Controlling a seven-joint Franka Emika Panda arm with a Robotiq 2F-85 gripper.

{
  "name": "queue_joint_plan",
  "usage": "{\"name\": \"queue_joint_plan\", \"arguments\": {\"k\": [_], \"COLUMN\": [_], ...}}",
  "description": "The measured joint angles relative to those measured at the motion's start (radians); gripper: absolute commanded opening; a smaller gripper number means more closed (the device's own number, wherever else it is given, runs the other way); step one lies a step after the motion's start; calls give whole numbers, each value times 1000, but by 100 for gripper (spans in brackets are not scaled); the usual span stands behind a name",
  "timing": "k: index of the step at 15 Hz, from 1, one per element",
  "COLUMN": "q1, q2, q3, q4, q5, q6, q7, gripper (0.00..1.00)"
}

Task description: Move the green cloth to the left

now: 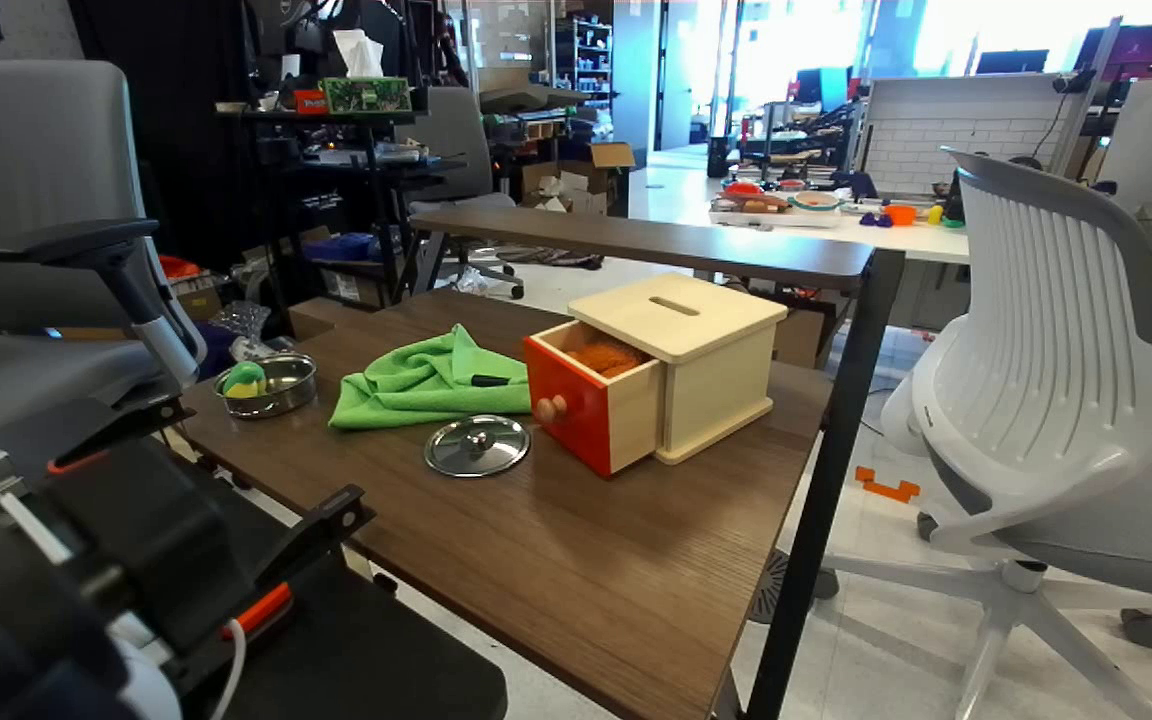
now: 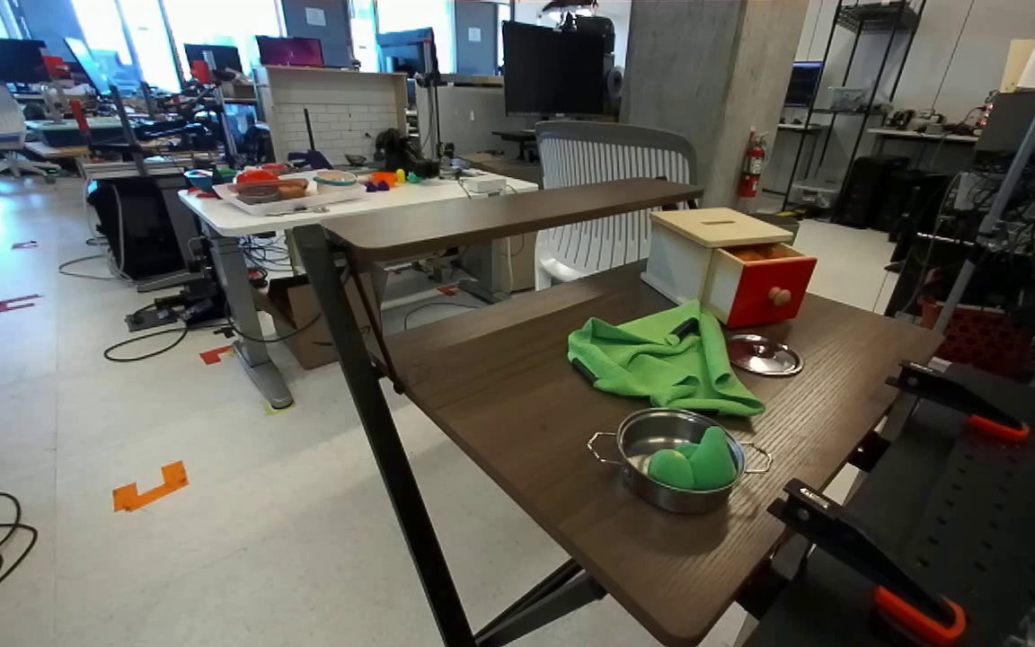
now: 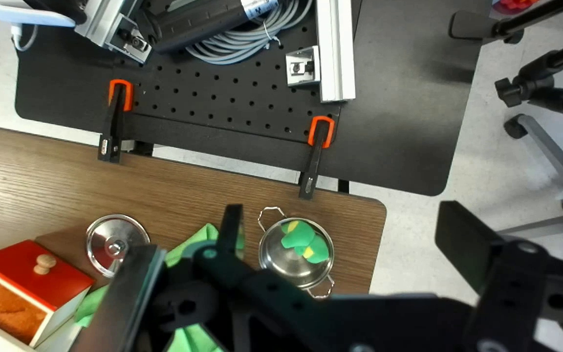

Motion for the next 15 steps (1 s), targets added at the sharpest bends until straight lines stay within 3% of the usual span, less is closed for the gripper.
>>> {"name": "queue_joint_plan", "arguments": {"k": [5, 9, 15], "q1": [-54, -95, -119], "q2": [61, 193, 464], "q3": [-120, -200, -229], "q4": [99, 205, 270], "q5": [11, 57, 104], "q6": [58, 145, 333], "q7": [-74, -150, -192], "gripper": [100, 100, 100]}}
